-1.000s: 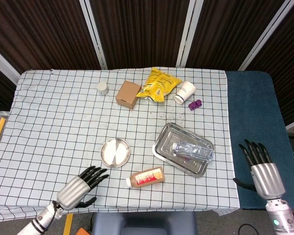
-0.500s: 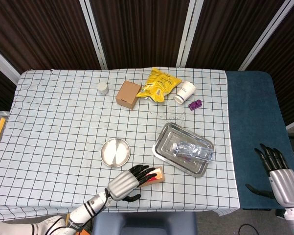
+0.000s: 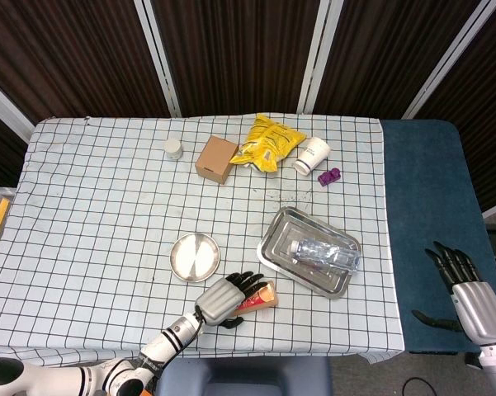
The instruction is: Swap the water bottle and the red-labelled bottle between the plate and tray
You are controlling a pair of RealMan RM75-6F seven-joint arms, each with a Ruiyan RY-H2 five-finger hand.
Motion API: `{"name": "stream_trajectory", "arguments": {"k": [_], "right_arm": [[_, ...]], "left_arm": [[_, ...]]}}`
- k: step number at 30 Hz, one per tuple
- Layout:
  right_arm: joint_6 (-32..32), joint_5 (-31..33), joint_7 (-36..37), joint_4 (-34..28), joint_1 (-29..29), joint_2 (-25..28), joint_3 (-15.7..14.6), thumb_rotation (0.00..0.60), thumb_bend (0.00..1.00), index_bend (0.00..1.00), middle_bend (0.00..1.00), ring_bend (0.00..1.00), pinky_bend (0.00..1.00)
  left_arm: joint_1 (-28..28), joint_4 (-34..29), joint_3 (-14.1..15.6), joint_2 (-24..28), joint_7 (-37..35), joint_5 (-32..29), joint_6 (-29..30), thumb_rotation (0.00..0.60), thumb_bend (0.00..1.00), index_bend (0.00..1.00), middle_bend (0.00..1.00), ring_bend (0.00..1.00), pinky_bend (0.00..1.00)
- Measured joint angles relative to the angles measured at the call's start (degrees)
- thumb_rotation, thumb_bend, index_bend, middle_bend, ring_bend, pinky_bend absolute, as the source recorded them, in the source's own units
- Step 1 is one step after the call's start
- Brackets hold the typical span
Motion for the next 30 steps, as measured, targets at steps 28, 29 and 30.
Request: {"name": "stream_trajectory", "arguments": {"k": [28, 29, 30], "right_arm": [[-2.25, -0.79, 0.13, -0.51, -0.82, 0.42, 1.51, 0.6, 0.16, 0.0, 0.0, 0.0, 0.12], [-2.15, -0.82, 0.12, -0.56, -0.89, 0.45, 1.55, 0.6, 0.15, 0.0, 0.0, 0.0, 0.12], [-1.97, -0.87, 0.04, -0.63, -1.01, 0.49, 1.62, 0.6, 0.15, 0.0, 0.0, 0.0, 0.12]], "left_arm": [[-1.22, 0.35, -0.13, 3.55, -4.37, 4.59, 10.89, 0.6, 0.43, 0.56, 0.78, 0.85, 1.0], [-1.31, 0.3, -0.48, 4.95, -4.95, 5.11, 11.49, 0.6, 0.43, 0.56, 0.78, 0.85, 1.0], [-1.43, 0.54, -0.91, 6.76, -6.08, 5.67, 11.93, 0.6, 0.42, 0.56, 0.78, 0.85, 1.0]]}}
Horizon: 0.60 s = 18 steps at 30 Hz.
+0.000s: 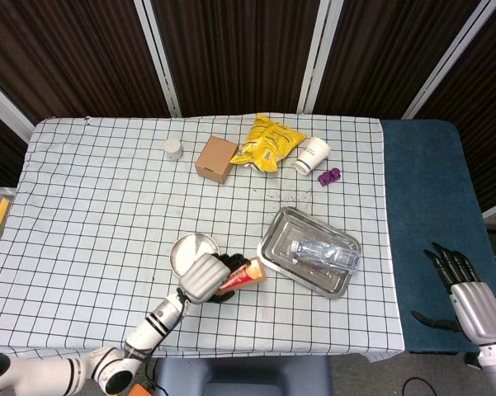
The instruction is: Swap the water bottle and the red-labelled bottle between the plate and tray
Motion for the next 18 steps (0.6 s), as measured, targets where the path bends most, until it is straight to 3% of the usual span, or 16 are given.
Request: {"name": "stream_trajectory", "arguments": {"k": [8, 14, 18], "right_arm": [[0.08, 0.14, -2.02, -0.48, -0.49, -0.33, 0.47, 0.6, 0.16, 0.0, 0.0, 0.0, 0.12], [-0.6, 0.07, -3.48, -1.3, -0.54, -0.8, 0.61, 0.6, 0.15, 0.0, 0.0, 0.0, 0.12], [-1.03, 0.19, -3.68, -1.34, -0.54, -0.87, 0.75, 0.6, 0.15, 0.0, 0.0, 0.0, 0.12]], "left_arm": [[-0.76, 8.81, -0.96, 4.53, -12.67, 1.26, 0.25, 0.6, 0.41, 0.53, 0.75, 0.83, 0.98], [-1.16, 17.39, 0.63, 3.5, -19.75, 2.27, 0.21, 0.6, 0.4, 0.45, 0.61, 0.68, 0.77], [-1.69, 20.86, 2.35, 2.07, -20.09, 2.42, -1.24, 0.6, 0.39, 0.42, 0.52, 0.55, 0.57]]}}
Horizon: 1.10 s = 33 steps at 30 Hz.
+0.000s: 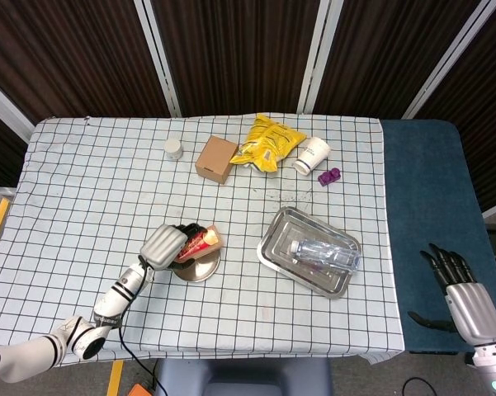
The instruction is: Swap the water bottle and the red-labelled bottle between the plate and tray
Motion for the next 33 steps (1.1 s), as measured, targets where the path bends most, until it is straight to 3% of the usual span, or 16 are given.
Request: {"name": "stream_trajectory", "arguments": {"k": [4, 8, 12, 23, 29, 33], "right_arm": [[-0.64, 0.48, 0.14, 0.04, 0.11, 0.05, 0.26, 0.6, 0.15, 0.0, 0.0, 0.0, 0.12], [-0.68, 0.51, 0.4, -0.02, 0.07, 0.07, 0.4, 0.6, 0.15, 0.0, 0.0, 0.0, 0.12], [-0.41, 0.51, 0.93, -0.18, -0.21, 0.26, 0.5, 0.6, 0.15, 0.0, 0.0, 0.0, 0.12], [0.0, 0.63, -0.1, -0.58, -0.74, 0.19, 0.78, 0.6, 0.15, 0.0, 0.0, 0.0, 0.12], [0.95, 0.58, -2.84, -1.02, -1.53, 0.41, 0.75, 0.6, 0.16, 0.0, 0.0, 0.0, 0.05], [3.78, 0.53, -8.16, -1.44, -3.14, 0.41, 0.94, 0.6, 0.15, 0.0, 0.0, 0.0, 0.0]], "left_arm": [[0.03, 0.4, 1.18, -0.25, -0.29, 0.73, 0.36, 0.6, 0.38, 0.37, 0.4, 0.41, 0.5], [0.01, 0.03, 2.09, -0.17, -1.36, 1.15, 0.56, 0.6, 0.37, 0.17, 0.2, 0.18, 0.37], [-0.29, -2.5, 2.4, 1.31, -0.84, 0.27, -1.38, 0.6, 0.36, 0.0, 0.02, 0.01, 0.27], [-0.16, -9.3, 2.29, 5.51, 2.53, -2.28, -2.7, 0.6, 0.34, 0.0, 0.0, 0.0, 0.17], [2.56, -17.34, 3.21, 12.3, 3.99, 0.59, 4.39, 0.6, 0.36, 0.0, 0.0, 0.0, 0.09], [7.93, -23.36, 5.8, 20.61, 4.71, 2.6, 12.1, 0.6, 0.42, 0.0, 0.0, 0.0, 0.04]]}}
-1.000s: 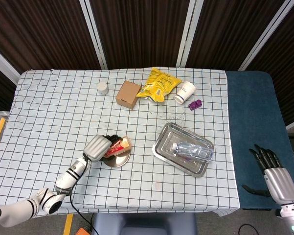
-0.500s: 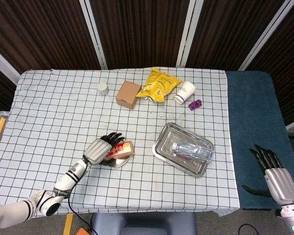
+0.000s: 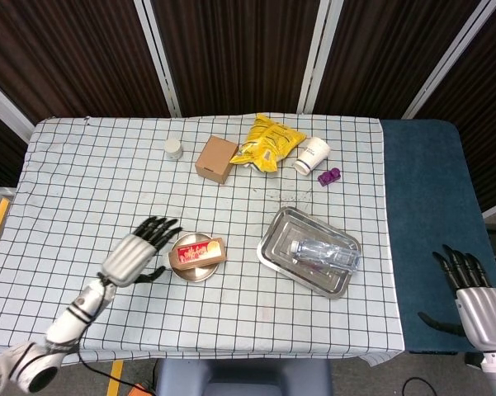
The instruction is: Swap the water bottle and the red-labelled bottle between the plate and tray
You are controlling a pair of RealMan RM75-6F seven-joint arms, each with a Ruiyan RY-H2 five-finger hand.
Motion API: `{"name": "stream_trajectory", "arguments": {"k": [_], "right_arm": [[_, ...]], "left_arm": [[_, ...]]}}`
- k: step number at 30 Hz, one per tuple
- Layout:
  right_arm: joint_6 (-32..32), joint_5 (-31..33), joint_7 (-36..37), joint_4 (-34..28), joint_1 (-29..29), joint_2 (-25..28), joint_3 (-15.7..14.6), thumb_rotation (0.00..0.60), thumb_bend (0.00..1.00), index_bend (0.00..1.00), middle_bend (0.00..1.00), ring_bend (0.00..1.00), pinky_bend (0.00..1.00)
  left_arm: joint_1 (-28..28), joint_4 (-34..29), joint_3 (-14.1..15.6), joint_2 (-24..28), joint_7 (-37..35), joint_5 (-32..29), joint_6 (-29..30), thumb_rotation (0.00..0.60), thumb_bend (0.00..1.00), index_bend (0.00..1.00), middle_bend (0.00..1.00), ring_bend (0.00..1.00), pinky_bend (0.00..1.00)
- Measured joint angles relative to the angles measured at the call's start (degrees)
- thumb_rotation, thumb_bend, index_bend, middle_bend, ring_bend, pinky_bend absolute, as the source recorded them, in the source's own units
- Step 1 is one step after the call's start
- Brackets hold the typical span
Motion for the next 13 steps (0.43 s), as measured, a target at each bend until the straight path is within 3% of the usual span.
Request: {"name": "stream_trajectory", "arguments": {"k": [3, 8, 10, 13], "right_arm": [[2.06, 0.48, -4.95, 0.03, -1.68, -0.36, 0.14, 0.6, 0.15, 0.0, 0.0, 0.0, 0.0], [3.15, 4.33, -10.51, -1.05, -3.82, -0.79, 0.83, 0.6, 0.15, 0.0, 0.0, 0.0, 0.0], [3.12, 6.16, -12.13, -1.96, -4.39, -0.92, 1.04, 0.6, 0.16, 0.0, 0.0, 0.0, 0.0], [3.61, 5.57, -12.28, -2.49, -4.83, -0.91, 0.93, 0.6, 0.16, 0.0, 0.0, 0.0, 0.0]], "left_arm": [[6.1, -0.74, 1.93, 2.99, -0.07, 0.79, 8.42, 0.6, 0.42, 0.0, 0.0, 0.0, 0.04], [19.3, 1.46, 4.53, 3.81, -0.24, -1.14, 22.57, 0.6, 0.44, 0.0, 0.0, 0.0, 0.04], [23.52, 1.64, 5.76, 4.8, -0.4, -1.82, 25.26, 0.6, 0.44, 0.0, 0.0, 0.0, 0.04], [25.31, 1.45, 6.67, 5.9, -0.16, -2.08, 24.98, 0.6, 0.44, 0.0, 0.0, 0.0, 0.04]]}}
